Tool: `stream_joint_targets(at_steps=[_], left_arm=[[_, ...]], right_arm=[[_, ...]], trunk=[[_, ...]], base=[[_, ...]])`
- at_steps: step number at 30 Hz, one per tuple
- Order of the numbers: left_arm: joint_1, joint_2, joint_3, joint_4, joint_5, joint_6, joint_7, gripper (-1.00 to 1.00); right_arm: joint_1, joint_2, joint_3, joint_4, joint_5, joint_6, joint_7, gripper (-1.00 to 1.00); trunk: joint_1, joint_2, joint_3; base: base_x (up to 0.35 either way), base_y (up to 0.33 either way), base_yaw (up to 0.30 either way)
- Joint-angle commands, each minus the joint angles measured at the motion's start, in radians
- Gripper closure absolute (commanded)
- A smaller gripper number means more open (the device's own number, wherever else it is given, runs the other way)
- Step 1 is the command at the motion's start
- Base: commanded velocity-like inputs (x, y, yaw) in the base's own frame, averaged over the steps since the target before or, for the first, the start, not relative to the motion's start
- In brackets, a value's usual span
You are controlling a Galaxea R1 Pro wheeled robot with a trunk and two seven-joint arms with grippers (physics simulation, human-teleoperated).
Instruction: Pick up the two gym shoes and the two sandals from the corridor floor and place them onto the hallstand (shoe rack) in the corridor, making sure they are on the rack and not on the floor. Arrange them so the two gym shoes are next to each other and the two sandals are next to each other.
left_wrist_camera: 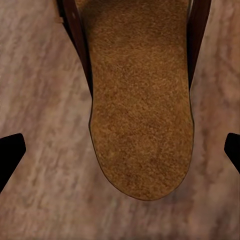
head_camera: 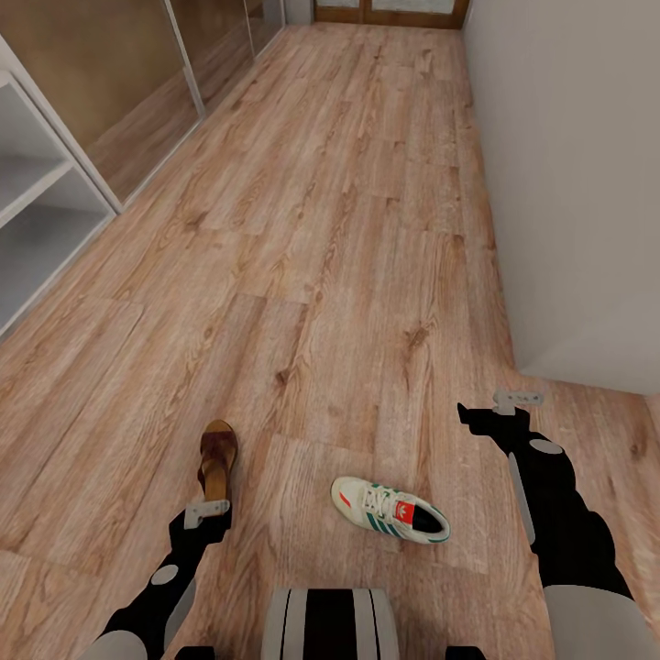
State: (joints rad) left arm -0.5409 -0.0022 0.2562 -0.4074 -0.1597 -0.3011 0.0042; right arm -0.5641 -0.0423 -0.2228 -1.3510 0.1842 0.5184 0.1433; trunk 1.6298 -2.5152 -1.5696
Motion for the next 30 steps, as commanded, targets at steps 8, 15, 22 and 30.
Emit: stream_joint_targets(at_steps=[8,15,22,30], left_arm=[[-0.001,0.0,0.005,0.001,-0.011,-0.004,0.0,-1.0],[-0.002,0.0,0.005,0.001,-0.011,-0.004,0.0,-1.0],[-0.002,0.001,0.005,0.001,-0.011,-0.004,0.0,-1.0],[-0.003,0.001,0.006,0.001,-0.011,-0.004,0.0,-1.0]], right_arm=[[0.0,0.001,-0.001,-0.002,0.011,0.005,0.009,-1.0],[0.0,0.0,-0.003,-0.002,0.01,0.004,0.009,-1.0],[0.0,0.001,-0.003,-0.002,0.01,0.004,0.009,-1.0],[0.0,0.001,-0.003,-0.002,0.01,0.004,0.009,-1.0]], trunk=[[0.0,0.0,-0.001],[0.003,-0.002,-0.024],[0.003,-0.002,-0.027],[0.003,-0.002,-0.037]], base=[[0.0,0.0,0.0],[0.0,0.0,0.0],[0.0,0.0,0.0],[0.0,0.0,0.0]])
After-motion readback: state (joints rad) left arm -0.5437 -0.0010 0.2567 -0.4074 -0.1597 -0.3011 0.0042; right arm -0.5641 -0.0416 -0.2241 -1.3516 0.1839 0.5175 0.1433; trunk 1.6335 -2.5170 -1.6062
